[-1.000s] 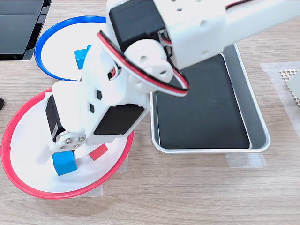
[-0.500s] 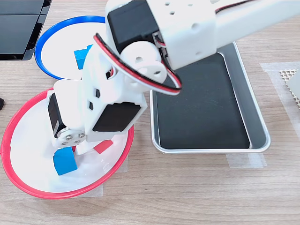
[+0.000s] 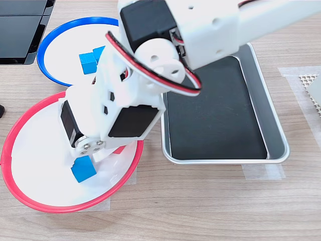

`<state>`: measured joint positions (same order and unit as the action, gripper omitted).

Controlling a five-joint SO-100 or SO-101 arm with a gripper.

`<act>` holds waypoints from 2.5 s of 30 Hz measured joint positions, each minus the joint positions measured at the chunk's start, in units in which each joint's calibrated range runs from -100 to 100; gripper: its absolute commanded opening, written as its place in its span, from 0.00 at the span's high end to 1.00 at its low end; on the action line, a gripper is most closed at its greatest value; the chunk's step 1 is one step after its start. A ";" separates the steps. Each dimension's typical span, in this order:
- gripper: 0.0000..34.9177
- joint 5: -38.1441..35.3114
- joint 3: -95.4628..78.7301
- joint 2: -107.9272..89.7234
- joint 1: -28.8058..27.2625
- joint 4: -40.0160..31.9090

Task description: Relocate any blue block in the red dish to the blue dish, correcting any misplacements.

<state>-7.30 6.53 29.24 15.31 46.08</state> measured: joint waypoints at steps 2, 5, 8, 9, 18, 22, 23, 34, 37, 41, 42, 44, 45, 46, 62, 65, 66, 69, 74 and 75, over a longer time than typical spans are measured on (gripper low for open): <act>0.77 -0.10 -1.09 -0.60 -0.09 0.00; 0.81 -0.29 -1.91 -1.11 -0.09 0.00; 0.81 -0.68 -2.09 -1.36 -0.09 0.00; 0.80 -0.78 -2.09 -1.36 -0.09 0.00; 0.75 -2.39 -4.08 -2.56 -0.09 0.16; 0.76 -2.59 -5.08 -3.15 -0.09 0.24; 0.79 -2.69 -5.90 -3.58 -0.09 0.16; 1.00 -3.32 -7.26 -4.01 -0.18 -1.14; 1.00 -3.32 -7.53 -4.01 -0.18 -2.12; 1.00 -3.32 -8.17 -4.01 -0.18 -4.08; 1.00 -3.32 -8.53 -4.26 -0.27 -4.89; 1.00 -3.32 -9.44 -4.52 -0.27 -6.44; 1.00 -3.32 -10.16 -4.69 -0.27 -8.08; 1.00 -3.27 -10.53 -4.86 -0.27 -8.73; 1.00 -1.76 -19.87 -13.13 1.42 -19.09; 1.00 -1.76 -21.96 -14.75 1.24 -19.33; 1.00 -1.76 -22.69 -15.52 1.15 -19.33; 1.00 -1.37 -24.23 -17.99 1.50 -19.33; 1.00 0.10 -24.68 -22.76 2.74 -19.25; 1.00 0.24 -24.68 -23.27 2.83 -19.17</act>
<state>-7.06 -18.15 5.97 18.14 26.92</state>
